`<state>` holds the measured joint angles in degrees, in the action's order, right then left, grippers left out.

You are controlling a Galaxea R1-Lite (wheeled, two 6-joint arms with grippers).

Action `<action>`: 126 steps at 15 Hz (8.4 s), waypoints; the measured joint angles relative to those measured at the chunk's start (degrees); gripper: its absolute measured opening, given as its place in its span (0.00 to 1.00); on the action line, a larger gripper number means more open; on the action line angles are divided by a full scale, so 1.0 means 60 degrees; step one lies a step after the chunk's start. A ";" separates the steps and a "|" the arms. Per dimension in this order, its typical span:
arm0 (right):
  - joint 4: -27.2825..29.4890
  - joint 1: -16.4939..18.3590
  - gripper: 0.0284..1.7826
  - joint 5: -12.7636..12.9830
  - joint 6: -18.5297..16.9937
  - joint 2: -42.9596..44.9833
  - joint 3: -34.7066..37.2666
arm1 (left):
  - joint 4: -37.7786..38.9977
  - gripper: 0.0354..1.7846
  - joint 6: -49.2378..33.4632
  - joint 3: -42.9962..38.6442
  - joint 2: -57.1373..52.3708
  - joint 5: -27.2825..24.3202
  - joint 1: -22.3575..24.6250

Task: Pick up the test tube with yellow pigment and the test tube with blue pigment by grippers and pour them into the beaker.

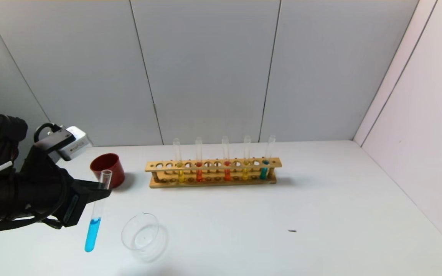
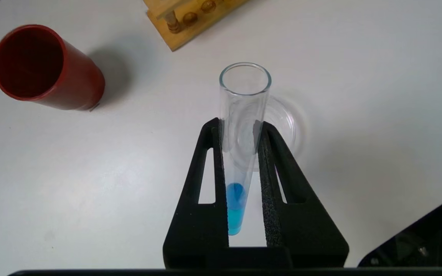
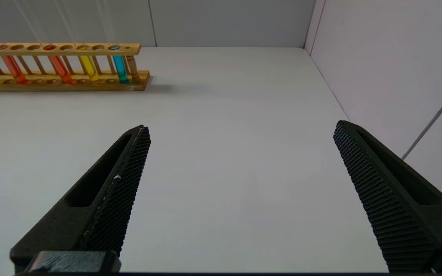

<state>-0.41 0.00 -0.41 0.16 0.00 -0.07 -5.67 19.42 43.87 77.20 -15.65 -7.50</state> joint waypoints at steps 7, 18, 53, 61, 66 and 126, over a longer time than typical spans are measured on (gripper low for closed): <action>0.0000 0.0000 0.98 0.0000 0.0000 0.0000 0.0000 | -0.0920 0.15 0.0144 0.0043 0.1002 0.0776 -0.0703; 0.0000 0.0000 0.98 0.0000 0.0000 0.0000 0.0004 | -0.3365 0.15 0.0258 0.1095 0.2564 0.1820 -0.0969; 0.0000 0.0000 0.98 0.0000 0.0000 0.0000 0.0004 | -0.8279 0.15 0.0579 0.5522 0.6203 0.4366 -0.2066; 0.0000 0.0000 0.98 0.0000 0.0000 0.0000 0.0000 | -0.8986 0.15 0.0597 0.6331 0.6800 0.4472 -0.2269; 0.0000 0.0000 0.98 0.0000 0.0000 0.0000 0.0000 | -0.9486 0.15 0.0607 0.6936 0.6973 0.4478 -0.2306; 0.0000 0.0000 0.98 0.0000 0.0000 0.0000 0.0000 | -1.0094 0.15 -0.0904 0.9667 0.5766 0.4781 -0.2026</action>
<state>-0.41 0.00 -0.41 0.16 0.00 -0.07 -66.23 13.99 101.88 111.80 13.03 -19.65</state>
